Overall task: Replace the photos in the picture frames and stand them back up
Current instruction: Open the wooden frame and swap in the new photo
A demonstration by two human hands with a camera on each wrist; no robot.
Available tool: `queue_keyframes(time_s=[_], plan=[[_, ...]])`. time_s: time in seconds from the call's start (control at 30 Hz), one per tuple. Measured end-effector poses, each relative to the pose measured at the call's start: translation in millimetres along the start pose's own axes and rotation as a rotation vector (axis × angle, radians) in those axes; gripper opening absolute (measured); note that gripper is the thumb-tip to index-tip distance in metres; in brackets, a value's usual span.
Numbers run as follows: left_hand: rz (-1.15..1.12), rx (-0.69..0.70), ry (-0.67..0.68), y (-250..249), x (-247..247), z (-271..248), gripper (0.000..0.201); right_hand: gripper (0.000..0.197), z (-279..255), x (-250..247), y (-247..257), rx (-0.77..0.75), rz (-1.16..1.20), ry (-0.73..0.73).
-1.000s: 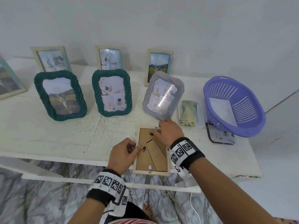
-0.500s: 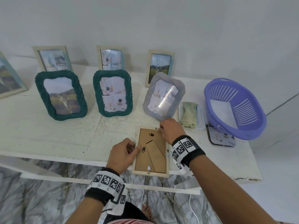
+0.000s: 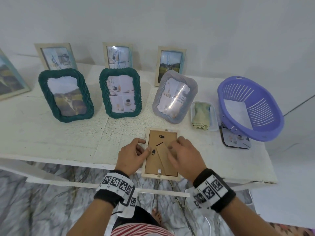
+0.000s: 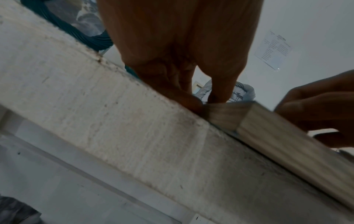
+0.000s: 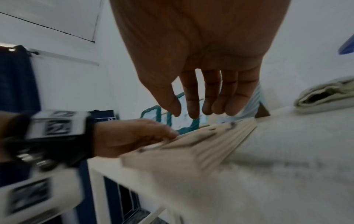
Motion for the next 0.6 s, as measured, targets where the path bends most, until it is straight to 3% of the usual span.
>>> queue_keyframes(time_s=[0.3,0.6], plan=[[-0.078,0.005,-0.001,4.0,-2.3,0.4,0.026,0.040,-36.9,43.7,33.4,0.062,-0.194,-0.032],[-0.093,0.016,-0.008,1.6,-4.1,0.3,0.025,0.014,-34.7,54.3,49.8,-0.052,-0.218,-0.087]])
Point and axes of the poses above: each hand's wrist, its own z-axis towards the middle knuckle, its own x-axis out of the palm, y = z × x, the point moved 6 cm from there along z, towards the middle knuckle, and after that the axes turned 13 degrees about y, right-handed, at the moved point
